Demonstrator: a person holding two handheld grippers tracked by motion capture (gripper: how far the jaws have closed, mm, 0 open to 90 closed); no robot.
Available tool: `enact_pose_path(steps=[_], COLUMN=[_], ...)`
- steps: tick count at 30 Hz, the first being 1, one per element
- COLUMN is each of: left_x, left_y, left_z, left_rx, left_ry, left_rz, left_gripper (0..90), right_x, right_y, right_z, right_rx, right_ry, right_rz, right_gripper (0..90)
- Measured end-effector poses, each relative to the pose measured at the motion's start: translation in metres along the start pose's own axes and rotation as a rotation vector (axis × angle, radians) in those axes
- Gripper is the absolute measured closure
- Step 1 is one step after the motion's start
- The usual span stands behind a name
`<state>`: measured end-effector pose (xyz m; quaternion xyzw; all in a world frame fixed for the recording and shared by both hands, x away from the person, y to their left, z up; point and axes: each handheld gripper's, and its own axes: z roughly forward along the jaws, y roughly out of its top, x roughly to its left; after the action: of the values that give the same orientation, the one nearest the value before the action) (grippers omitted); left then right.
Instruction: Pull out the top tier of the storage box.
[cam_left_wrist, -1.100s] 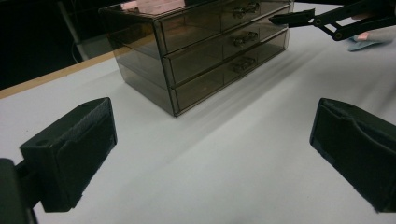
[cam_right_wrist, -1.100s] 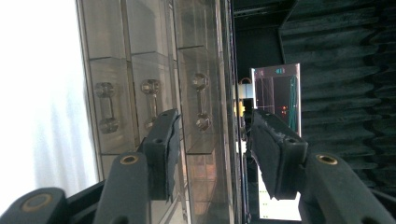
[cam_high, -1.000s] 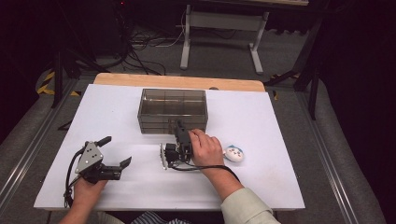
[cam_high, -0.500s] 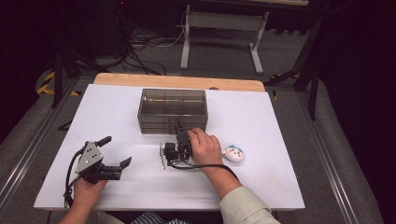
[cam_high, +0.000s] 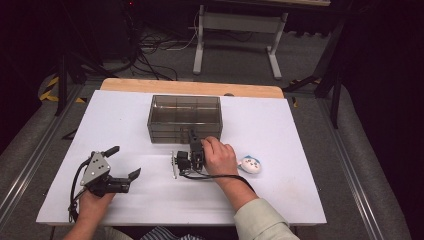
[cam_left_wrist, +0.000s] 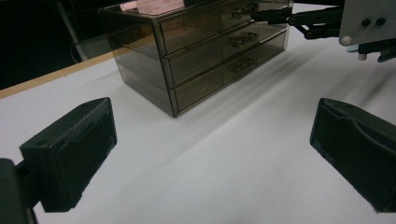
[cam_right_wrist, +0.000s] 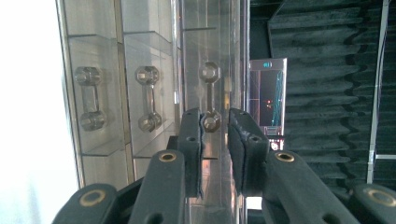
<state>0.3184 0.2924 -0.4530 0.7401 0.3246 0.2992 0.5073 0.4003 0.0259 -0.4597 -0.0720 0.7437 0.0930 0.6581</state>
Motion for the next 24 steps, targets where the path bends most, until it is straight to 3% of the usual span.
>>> enact_pose_path(steps=[24], left_x=[0.0003], left_y=[-0.0001], left_z=[-0.0001], left_rx=[0.001], left_ry=[0.007], left_rz=[0.001], left_gripper=[1.5], right_x=[-0.0032], right_y=[0.0011], right_z=[-0.0039], right_rx=[-0.002], right_ry=[0.036], right_rz=[0.03], right_gripper=[80.8])
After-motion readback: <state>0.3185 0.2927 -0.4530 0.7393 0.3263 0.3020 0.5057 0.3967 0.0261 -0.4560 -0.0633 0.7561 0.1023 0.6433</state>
